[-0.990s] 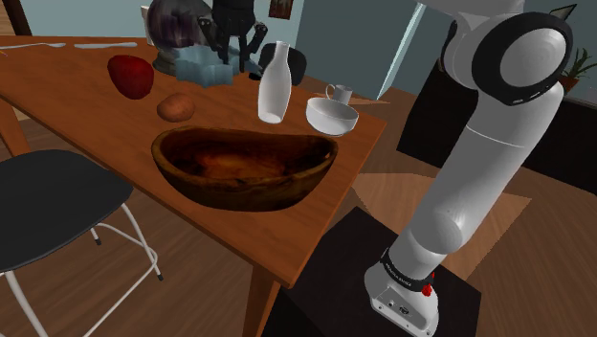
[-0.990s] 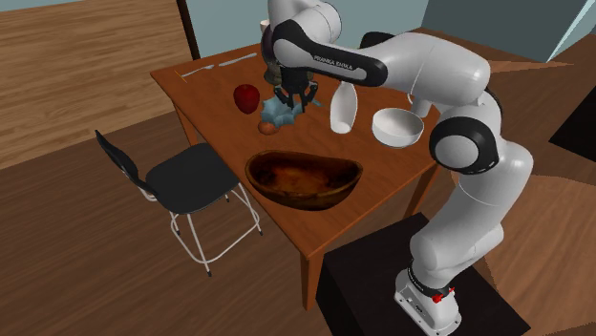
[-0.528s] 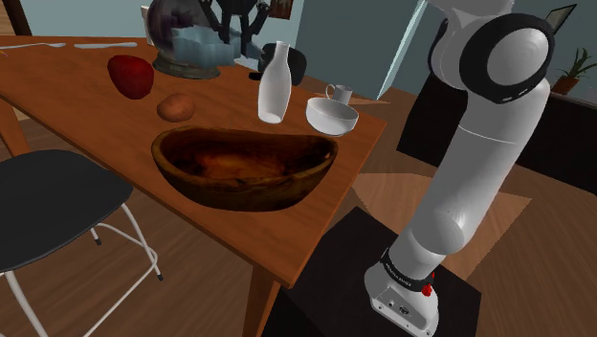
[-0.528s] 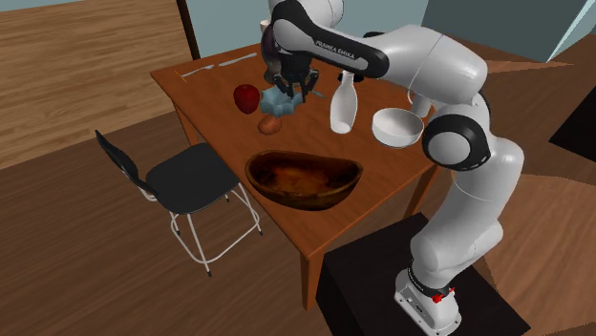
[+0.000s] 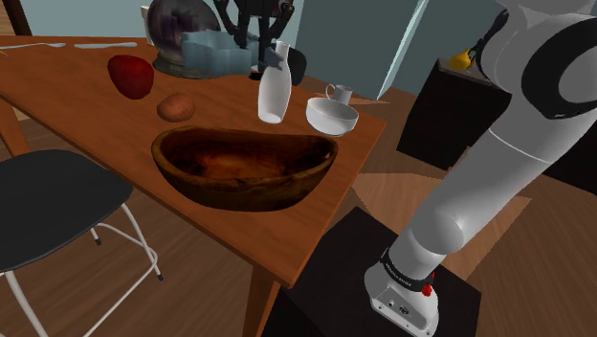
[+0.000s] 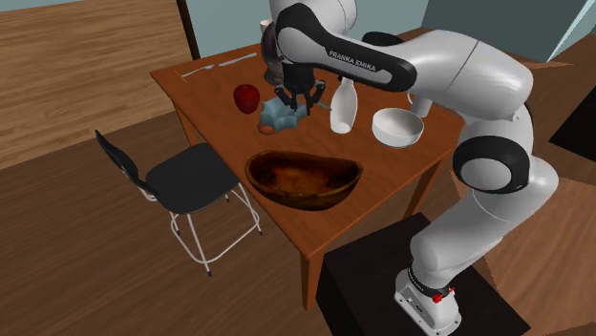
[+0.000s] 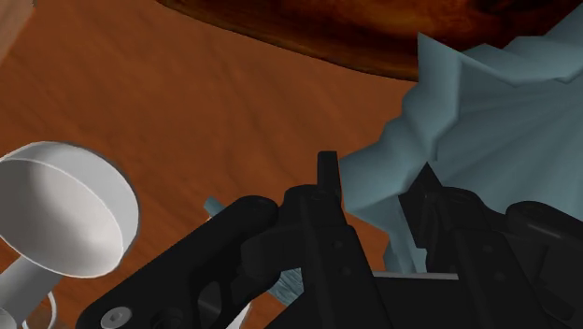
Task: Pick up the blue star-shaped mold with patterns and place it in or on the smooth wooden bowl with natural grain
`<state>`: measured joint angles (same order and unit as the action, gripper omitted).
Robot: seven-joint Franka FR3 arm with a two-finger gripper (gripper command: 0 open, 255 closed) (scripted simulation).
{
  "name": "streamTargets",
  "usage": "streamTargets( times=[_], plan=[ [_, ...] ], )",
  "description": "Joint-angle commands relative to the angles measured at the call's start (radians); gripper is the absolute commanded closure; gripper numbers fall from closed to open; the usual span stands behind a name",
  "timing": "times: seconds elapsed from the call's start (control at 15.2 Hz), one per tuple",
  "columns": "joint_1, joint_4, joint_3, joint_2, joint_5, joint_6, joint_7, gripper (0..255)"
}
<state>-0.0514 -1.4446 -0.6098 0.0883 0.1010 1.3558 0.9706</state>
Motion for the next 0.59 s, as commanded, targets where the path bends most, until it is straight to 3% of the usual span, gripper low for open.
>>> streamTargets(
  times=[0.0,0.53],
  plan=[
    [0.009,-0.041,-0.004,0.06,-0.036,-0.01,0.017,255],
    [0.058,-0.156,-0.012,0.244,-0.146,-0.053,0.077,255]
  ],
)
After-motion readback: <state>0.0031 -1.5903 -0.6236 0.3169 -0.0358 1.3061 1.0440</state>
